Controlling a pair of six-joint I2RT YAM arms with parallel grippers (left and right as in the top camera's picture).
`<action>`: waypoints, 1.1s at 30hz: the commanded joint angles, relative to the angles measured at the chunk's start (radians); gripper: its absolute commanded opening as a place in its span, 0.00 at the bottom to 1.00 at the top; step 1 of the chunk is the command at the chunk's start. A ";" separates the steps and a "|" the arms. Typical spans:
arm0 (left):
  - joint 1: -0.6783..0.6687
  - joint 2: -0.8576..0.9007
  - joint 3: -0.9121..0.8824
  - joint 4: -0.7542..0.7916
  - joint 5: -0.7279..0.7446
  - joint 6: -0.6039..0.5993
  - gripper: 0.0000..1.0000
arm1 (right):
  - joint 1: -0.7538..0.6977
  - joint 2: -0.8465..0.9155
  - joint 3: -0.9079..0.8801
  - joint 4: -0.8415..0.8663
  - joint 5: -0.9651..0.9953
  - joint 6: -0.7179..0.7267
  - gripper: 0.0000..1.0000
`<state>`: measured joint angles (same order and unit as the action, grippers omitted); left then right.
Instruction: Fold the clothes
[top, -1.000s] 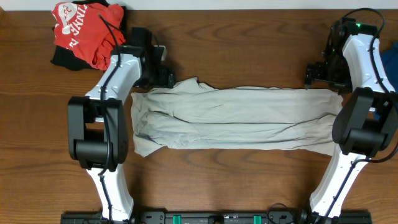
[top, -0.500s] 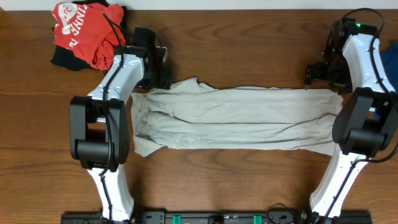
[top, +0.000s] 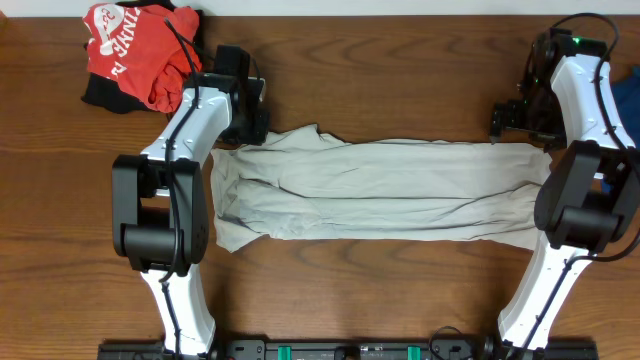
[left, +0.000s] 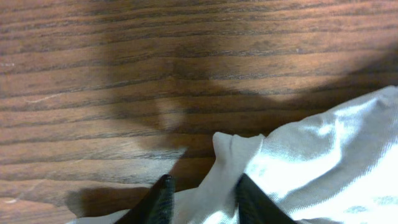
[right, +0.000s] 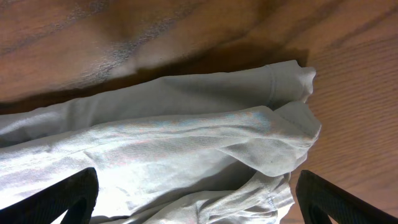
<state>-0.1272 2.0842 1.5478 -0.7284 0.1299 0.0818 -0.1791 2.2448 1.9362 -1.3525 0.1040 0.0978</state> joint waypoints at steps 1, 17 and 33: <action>0.002 0.016 -0.005 -0.003 -0.012 0.011 0.26 | 0.016 -0.033 0.001 0.000 -0.003 -0.010 0.99; 0.002 -0.072 -0.003 -0.043 -0.009 -0.009 0.06 | 0.016 -0.033 0.001 -0.001 -0.003 -0.010 0.99; 0.002 -0.119 -0.003 -0.204 0.020 -0.042 0.06 | 0.016 -0.033 0.001 -0.008 -0.003 -0.010 0.99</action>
<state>-0.1272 1.9747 1.5459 -0.9092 0.1474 0.0490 -0.1791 2.2448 1.9362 -1.3560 0.1043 0.0978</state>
